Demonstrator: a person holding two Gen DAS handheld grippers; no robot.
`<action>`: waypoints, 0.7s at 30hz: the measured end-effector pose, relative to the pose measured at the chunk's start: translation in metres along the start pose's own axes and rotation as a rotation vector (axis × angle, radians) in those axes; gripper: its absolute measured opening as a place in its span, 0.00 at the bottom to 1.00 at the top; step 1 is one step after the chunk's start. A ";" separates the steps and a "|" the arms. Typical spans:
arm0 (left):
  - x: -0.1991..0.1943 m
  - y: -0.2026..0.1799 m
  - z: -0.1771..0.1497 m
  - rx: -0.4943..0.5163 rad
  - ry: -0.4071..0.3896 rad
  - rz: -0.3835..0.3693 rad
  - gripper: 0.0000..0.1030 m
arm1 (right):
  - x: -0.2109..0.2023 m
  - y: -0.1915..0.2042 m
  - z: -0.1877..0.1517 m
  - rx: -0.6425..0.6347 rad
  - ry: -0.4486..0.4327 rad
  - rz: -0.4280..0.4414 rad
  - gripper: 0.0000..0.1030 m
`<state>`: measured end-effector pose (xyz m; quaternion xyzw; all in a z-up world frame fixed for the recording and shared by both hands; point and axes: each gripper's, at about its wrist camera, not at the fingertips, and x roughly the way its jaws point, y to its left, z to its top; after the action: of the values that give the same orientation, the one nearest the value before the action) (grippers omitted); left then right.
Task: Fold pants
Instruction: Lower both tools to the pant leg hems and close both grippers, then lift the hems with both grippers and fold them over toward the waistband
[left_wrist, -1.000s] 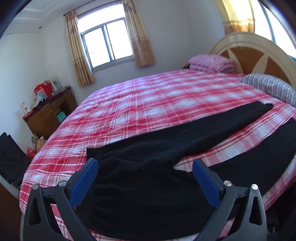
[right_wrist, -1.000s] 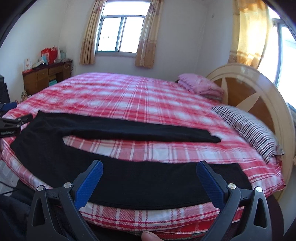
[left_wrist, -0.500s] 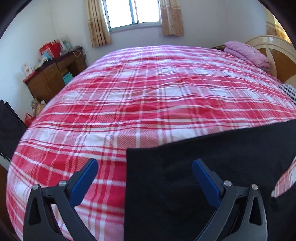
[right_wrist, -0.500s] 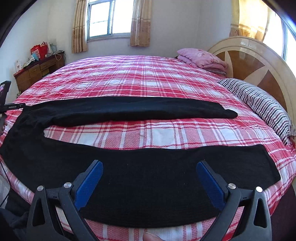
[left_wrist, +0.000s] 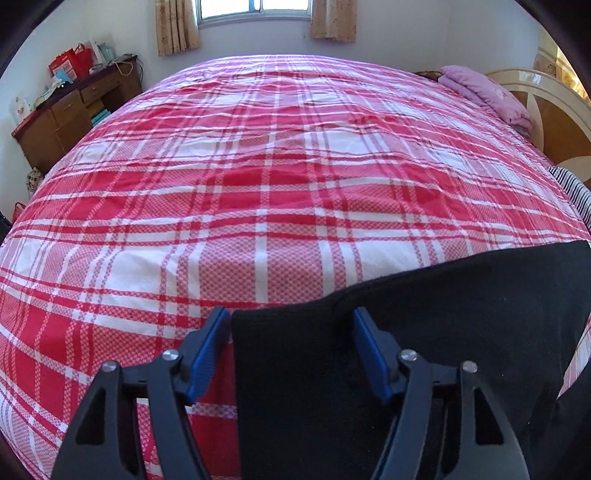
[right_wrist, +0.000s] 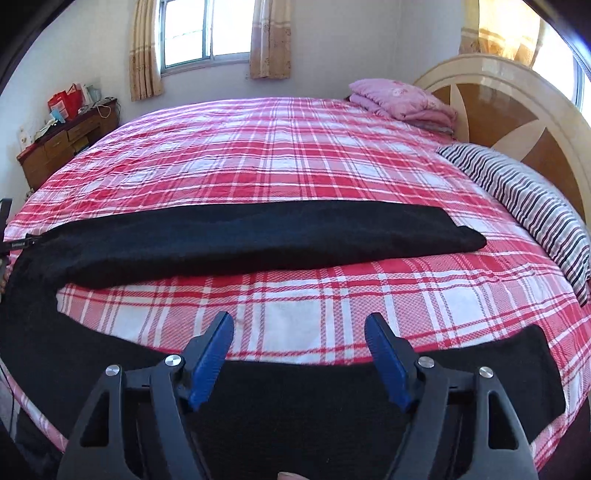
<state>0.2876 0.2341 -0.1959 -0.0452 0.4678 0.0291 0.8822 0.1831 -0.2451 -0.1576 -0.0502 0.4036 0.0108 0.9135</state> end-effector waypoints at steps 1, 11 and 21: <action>0.001 0.001 0.001 0.000 0.006 -0.002 0.68 | 0.002 -0.001 0.002 -0.002 0.003 -0.005 0.71; -0.005 0.006 0.002 0.020 -0.031 -0.041 0.35 | 0.020 -0.063 0.033 0.084 0.018 -0.058 0.58; 0.002 0.005 0.003 -0.011 -0.030 -0.114 0.19 | 0.058 -0.154 0.077 0.212 0.069 -0.156 0.53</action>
<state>0.2906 0.2393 -0.1957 -0.0762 0.4511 -0.0180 0.8890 0.2879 -0.3915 -0.1360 0.0147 0.4286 -0.1049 0.8973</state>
